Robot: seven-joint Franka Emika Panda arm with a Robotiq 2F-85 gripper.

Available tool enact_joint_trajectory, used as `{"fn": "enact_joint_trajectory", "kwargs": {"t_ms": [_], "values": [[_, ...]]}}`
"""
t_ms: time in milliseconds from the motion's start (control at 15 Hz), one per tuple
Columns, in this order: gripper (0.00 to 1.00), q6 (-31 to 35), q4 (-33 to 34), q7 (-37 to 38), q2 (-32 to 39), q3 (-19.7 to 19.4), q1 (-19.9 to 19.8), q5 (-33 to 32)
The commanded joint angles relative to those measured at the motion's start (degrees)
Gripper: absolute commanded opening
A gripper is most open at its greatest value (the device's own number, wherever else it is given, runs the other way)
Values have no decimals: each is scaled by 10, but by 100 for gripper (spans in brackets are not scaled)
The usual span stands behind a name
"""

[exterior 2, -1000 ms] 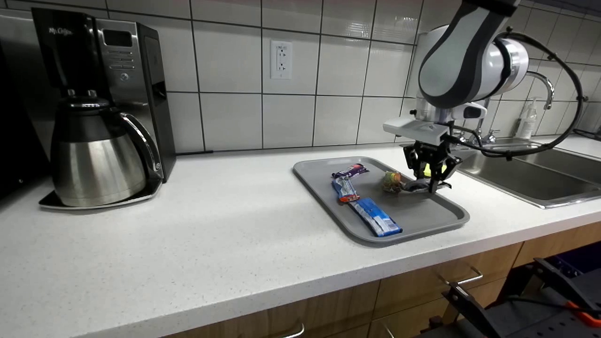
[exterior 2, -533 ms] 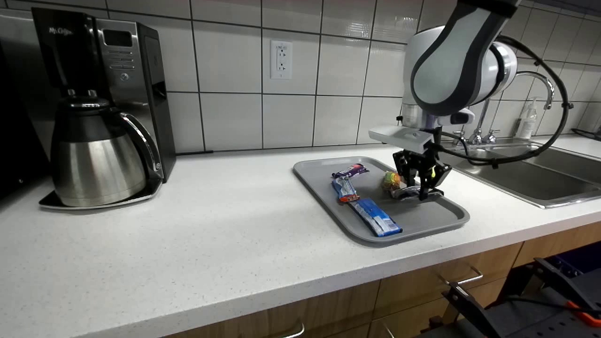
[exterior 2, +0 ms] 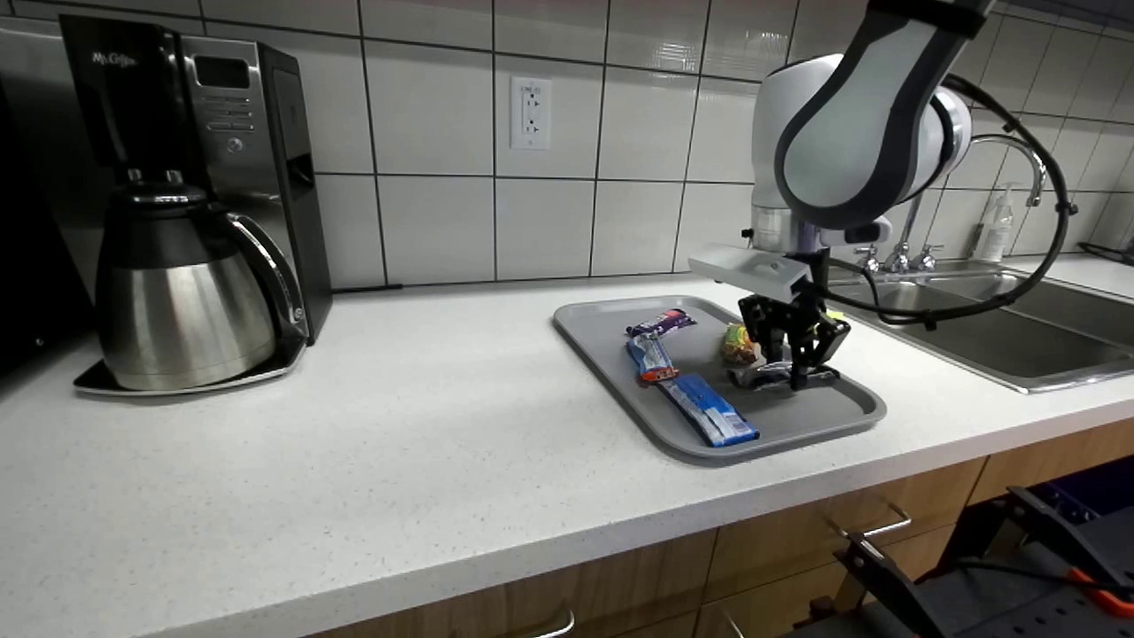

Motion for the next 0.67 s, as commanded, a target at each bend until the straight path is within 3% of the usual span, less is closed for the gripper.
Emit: {"fn": "enact_joint_trajectory", "kwargs": {"t_ms": [0, 333, 600], "values": [[65, -22, -7, 29, -18, 6, -3, -29], [100, -33, -24, -9, -47, 19, -15, -20], [100, -36, -43, -51, -86, 33, -30, -9]]}}
